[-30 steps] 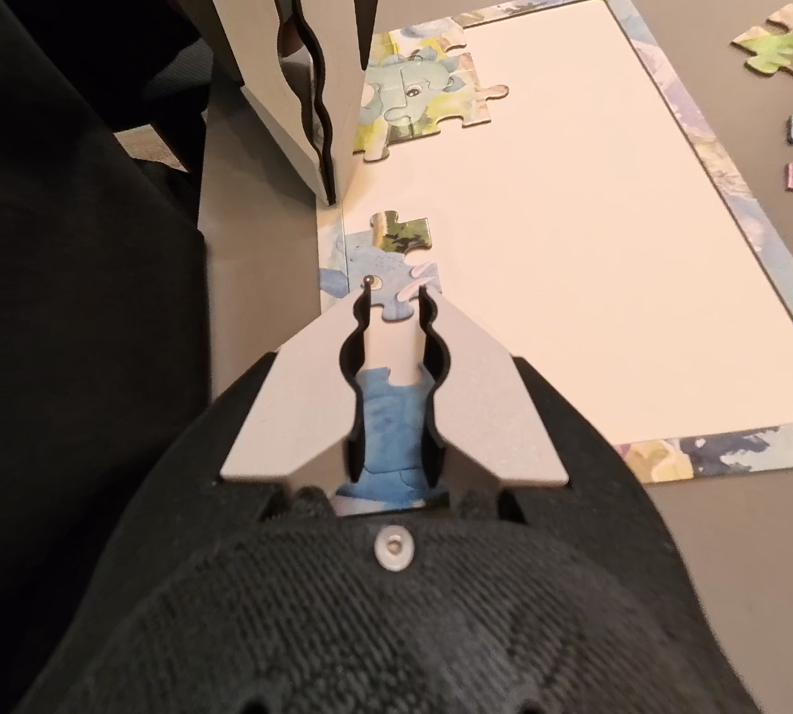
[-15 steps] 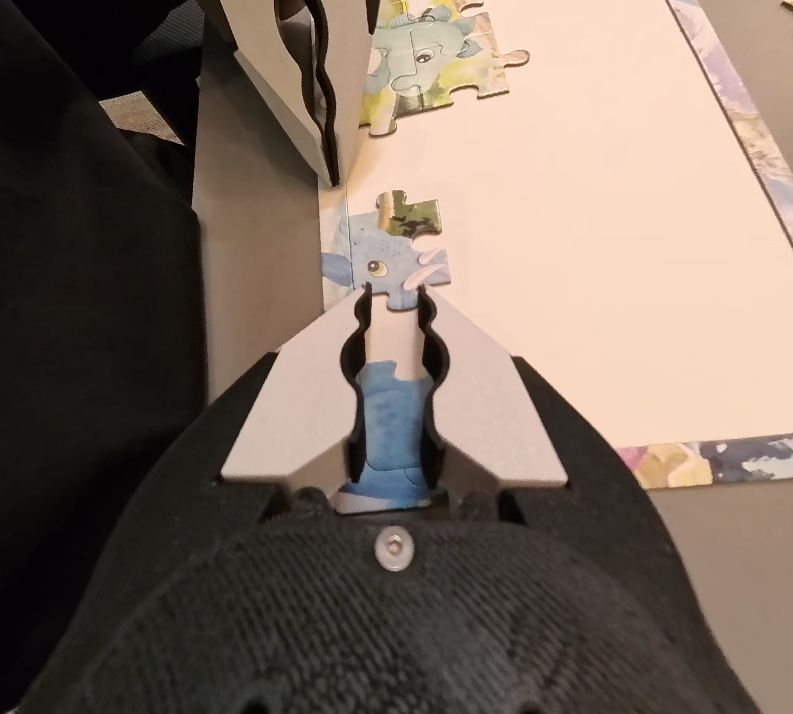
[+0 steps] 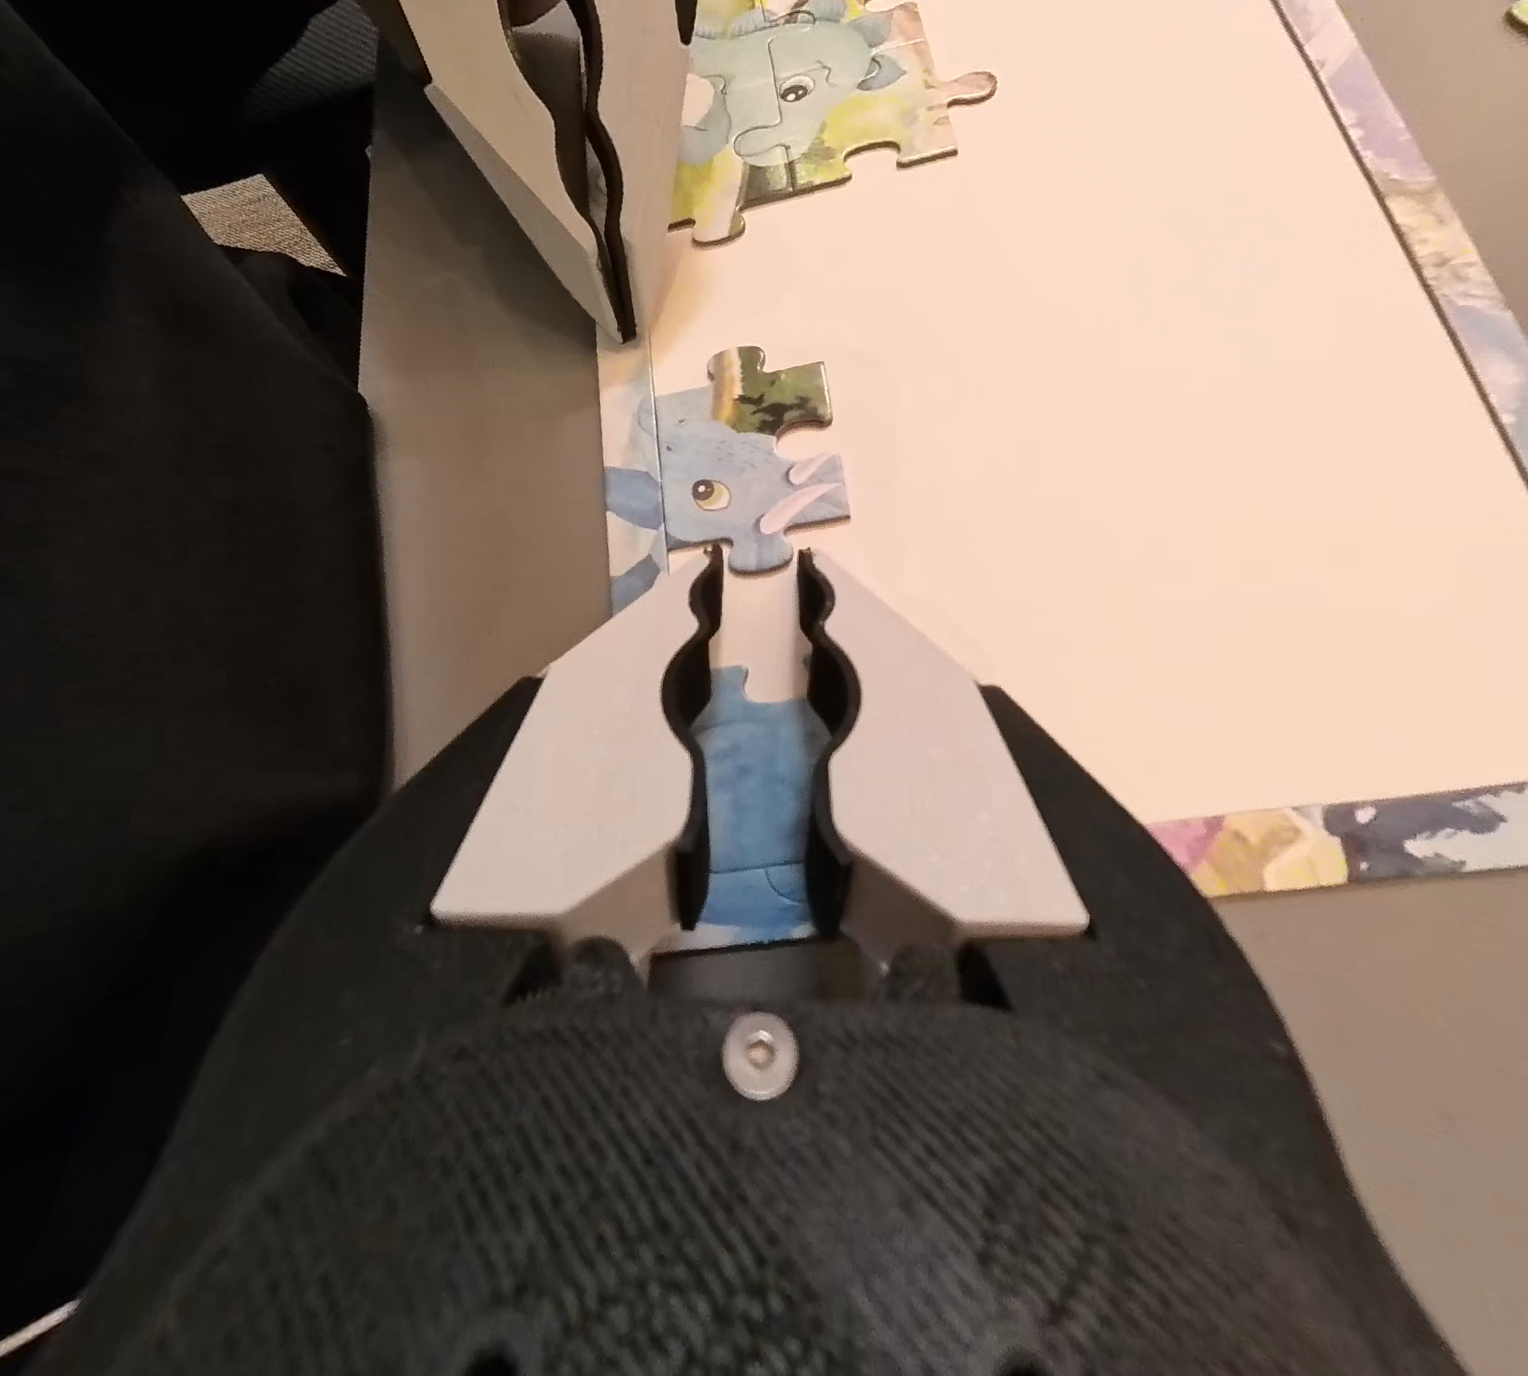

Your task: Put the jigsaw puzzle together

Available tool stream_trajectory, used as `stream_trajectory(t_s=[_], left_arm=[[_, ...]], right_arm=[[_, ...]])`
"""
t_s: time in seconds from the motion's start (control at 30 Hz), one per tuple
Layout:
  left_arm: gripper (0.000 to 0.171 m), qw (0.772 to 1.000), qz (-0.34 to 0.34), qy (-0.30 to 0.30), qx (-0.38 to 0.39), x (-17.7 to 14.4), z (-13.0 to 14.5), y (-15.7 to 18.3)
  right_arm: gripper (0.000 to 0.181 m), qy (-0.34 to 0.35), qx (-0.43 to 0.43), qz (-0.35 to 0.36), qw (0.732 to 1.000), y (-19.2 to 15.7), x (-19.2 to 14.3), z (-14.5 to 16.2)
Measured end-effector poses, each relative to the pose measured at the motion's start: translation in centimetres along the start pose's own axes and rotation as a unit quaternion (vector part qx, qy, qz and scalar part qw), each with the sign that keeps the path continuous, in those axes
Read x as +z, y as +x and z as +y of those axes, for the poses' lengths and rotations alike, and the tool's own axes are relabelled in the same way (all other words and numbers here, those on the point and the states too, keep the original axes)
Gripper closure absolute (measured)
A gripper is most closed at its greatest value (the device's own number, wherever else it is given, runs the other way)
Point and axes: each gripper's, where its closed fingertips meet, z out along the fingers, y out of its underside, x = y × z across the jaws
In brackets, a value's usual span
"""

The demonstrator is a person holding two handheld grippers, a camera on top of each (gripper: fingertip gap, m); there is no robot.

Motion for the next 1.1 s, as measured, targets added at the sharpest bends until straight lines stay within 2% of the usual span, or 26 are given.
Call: stream_trajectory(t_s=[0.23, 1.1], left_arm=[[0.171, 1.000, -0.003, -0.001, 0.004, 0.0, 0.0, 0.0], [0.171, 1.000, -0.021, -0.004, 0.020, 0.3, -0.3, 0.0]], right_arm=[[0.170, -0.004, -0.034, 0.016, 0.999, 0.0, 0.4, -0.2], [0.168, -0.002, -0.063, 0.024, 0.998, -0.4, 1.3, -1.0]])
